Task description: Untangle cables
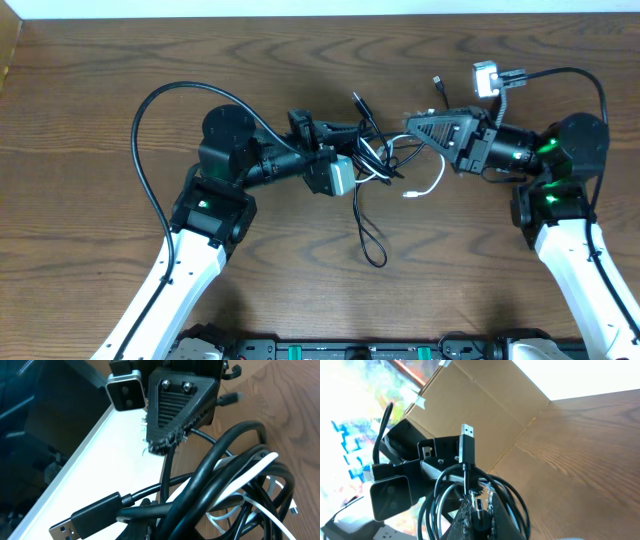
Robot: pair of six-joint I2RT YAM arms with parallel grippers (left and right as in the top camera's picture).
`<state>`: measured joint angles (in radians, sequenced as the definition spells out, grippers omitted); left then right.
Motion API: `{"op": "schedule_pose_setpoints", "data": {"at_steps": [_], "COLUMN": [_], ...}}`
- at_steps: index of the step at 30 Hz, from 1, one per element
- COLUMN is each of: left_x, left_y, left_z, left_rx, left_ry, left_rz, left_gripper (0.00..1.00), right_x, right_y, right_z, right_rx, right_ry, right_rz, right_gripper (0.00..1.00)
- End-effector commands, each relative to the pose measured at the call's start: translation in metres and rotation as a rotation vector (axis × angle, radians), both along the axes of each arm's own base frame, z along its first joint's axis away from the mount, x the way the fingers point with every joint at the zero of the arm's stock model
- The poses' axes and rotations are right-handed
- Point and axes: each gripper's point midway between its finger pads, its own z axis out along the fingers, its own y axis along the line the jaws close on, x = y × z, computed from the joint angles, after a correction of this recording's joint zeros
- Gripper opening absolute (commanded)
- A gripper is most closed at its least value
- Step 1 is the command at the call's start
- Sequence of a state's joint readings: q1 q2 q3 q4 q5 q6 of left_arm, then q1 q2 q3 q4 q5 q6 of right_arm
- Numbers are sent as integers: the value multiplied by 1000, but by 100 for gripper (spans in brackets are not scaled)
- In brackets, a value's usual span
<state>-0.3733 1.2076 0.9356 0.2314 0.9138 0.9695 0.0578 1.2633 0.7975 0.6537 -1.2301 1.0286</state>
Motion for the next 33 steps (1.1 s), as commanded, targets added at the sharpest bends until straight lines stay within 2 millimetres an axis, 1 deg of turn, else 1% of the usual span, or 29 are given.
{"op": "schedule_pose_setpoints", "data": {"at_steps": [1,4,7,8,9,10,12,13,14,15,16,17,19,21,25,28,31,33], "left_x": [8,10,13,13,12,11,5,1,-3,-6,-9,-13,-21,-31,-50,-54,-54,-52], "left_y": [11,14,18,18,17,17,14,13,12,11,10,9,7,5,3,2,2,1], "left_z": [13,13,13,13,13,13,14,14,14,15,15,15,16,16,18,18,17,15], "left_rx": [-10,-10,-11,-11,-12,-12,-16,-19,-21,-23,-25,-27,-32,-38,-49,-50,-50,-48], "left_ry": [-40,-41,-39,-38,-38,-38,-38,-36,-36,-35,-34,-33,-31,-29,-24,-21,-18,-11], "left_rz": [43,56,68,67,62,53,13,-11,-31,-50,-72,-92,-143,-203,-309,-331,-332,-332], "left_gripper": [8,8,7,7,7,7,8,8,7,7,8,7,8,8,7,7,7,7], "right_x": [16,18,18,16,15,14,14,15,17,19,22,24,28,29,26,21,16,10], "right_y": [-19,-23,-22,-21,-21,-21,-21,-21,-22,-23,-24,-25,-27,-28,-25,-19,-10,0], "right_z": [1,-3,-6,-6,-7,-7,-7,-7,-6,-6,-6,-5,-4,-3,11,21,23,23], "right_rx": [-1,-9,-12,-13,-14,-16,-19,-20,-18,-17,-14,-12,-9,-6,15,38,49,50], "right_ry": [-13,0,19,18,17,14,4,0,0,0,1,-2,-5,-12,-66,-94,-85,-84], "right_rz": [-93,-103,-99,-87,-82,-77,-77,-83,-95,-106,-125,-137,-163,-175,-166,-146,-120,-87], "right_gripper": [1,1,1,2,7,13,31,45,57,66,73,78,81,82,83,84,84,85]}}
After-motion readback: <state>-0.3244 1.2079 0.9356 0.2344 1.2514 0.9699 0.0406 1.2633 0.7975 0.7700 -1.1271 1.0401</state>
